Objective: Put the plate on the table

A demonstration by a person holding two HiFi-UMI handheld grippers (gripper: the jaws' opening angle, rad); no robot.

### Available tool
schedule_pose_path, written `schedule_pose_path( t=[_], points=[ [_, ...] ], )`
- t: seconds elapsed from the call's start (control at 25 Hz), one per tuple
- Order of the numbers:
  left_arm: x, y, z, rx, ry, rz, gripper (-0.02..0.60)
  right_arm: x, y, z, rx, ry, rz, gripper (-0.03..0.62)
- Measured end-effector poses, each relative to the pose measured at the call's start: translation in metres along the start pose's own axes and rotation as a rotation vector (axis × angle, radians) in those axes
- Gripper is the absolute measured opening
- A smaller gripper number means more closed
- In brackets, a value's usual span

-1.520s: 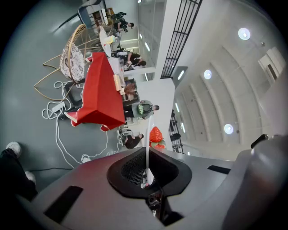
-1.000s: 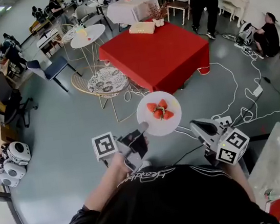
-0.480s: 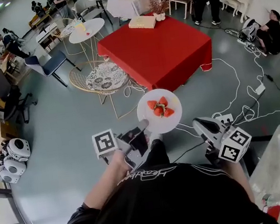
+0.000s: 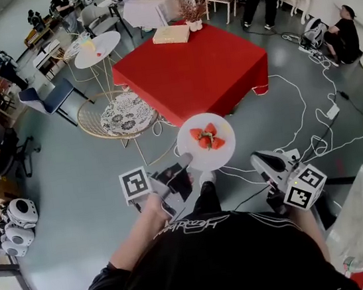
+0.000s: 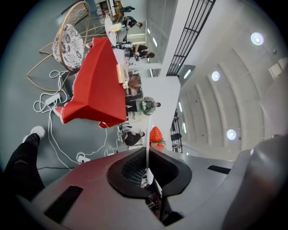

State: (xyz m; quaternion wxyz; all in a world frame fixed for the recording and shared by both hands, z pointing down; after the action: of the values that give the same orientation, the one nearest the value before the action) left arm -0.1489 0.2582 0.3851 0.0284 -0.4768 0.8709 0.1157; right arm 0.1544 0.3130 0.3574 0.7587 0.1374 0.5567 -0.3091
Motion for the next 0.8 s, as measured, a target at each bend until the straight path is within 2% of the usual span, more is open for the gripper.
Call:
schedule_pose_path(
  t=[0.2,0.36,0.56,0.8],
  points=[
    [0.048,-0.039,-0.023,0.001,0.021,-0.028,0.018,0.014,-0.042,0.034,-0.024,-0.026,-0.004,0.008],
    [0.107,-0.076,-0.042,0.012,0.056,-0.033,0.017,0.037,-0.097,0.071,-0.045,-0.053,-0.026,0.008],
    [0.151,-0.099,-0.056,0.024,0.064,-0.039,0.017,0.054,-0.138,0.095,-0.062,-0.068,-0.045,0.008],
    [0.222,-0.139,-0.077,0.02,0.086,-0.037,0.018,0.085,-0.212,0.138,-0.064,-0.071,-0.062,0.008]
  ],
)
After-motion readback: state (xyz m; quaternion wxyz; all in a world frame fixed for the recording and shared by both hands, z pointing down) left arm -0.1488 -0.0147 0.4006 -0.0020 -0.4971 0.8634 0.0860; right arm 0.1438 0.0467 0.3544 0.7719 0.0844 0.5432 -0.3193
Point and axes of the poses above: the fingertips, and each gripper's own axes: y backward along the fingers, z to its right, x out of its top, the point moved 9 cm from there along y, backward along the fingers, and after that the axes turned 9 degrees about -x, right-handed, at the moved point
